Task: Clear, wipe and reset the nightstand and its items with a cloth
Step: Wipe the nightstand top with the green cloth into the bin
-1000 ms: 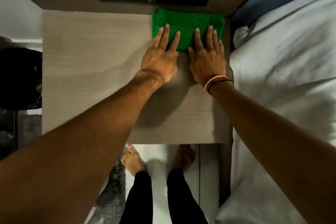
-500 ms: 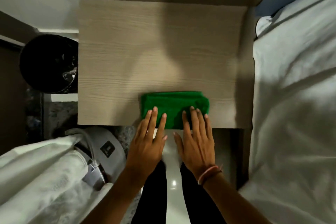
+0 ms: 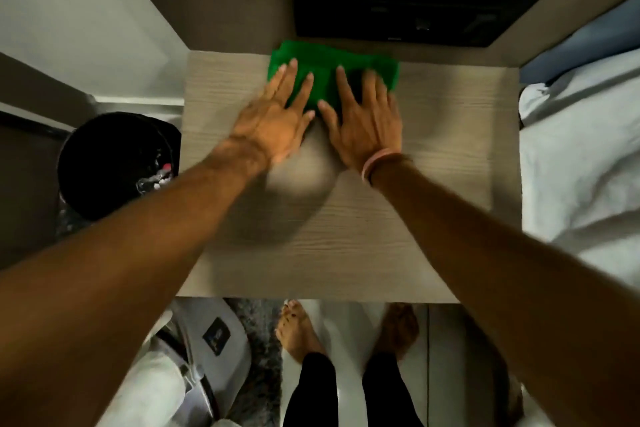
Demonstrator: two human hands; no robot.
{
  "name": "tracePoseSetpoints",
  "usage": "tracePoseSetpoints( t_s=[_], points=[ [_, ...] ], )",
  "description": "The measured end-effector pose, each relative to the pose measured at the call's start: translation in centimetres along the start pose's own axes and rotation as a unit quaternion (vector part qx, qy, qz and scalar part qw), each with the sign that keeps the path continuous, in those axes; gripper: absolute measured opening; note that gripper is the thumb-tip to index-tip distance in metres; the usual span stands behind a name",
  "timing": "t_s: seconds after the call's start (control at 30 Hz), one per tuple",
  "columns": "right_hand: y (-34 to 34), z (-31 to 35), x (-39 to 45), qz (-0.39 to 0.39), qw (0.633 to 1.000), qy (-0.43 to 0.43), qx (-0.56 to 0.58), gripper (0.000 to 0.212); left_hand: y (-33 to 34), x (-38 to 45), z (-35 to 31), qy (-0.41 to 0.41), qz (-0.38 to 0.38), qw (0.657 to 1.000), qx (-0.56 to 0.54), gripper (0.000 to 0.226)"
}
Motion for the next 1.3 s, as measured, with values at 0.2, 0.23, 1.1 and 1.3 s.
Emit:
tracePoseSetpoints(
  t_s=[0.2,0.23,1.1,1.3],
  points=[
    [1.2,0.3,-0.1,-0.011,1.000,-0.013,-0.020,0.064,1.0,-1.7,-0.3,-0.023,-0.041,0.999,-0.028,0.061],
    [1.8,0.4,-1.5,-0.009,0.999,-0.023,-0.023,0.065,1.6,-2.8,-0.4,-0.033,-0.049,0.997,-0.042,0.060],
    [4.5,13.8,-7.4,0.047,0.993,-0.039,0.097,0.060,3.8,-13.0,9.2,-0.067,-0.028,0.997,-0.004,0.058],
    [3.2,15.2,4.6,0.045,0.995,0.018,0.086,0.059,-1.2,-3.2,14.1,-0.086,-0.035,0.996,-0.006,0.060]
  ],
)
Point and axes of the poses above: each hand's wrist, its own x-axis towards the middle knuckle, its own y-axis out of the palm, z = x × y, the point moved 8 cm from there along x, towards the middle knuckle, and after that the axes turned 3 degrees about -y, right-handed, at the moved point
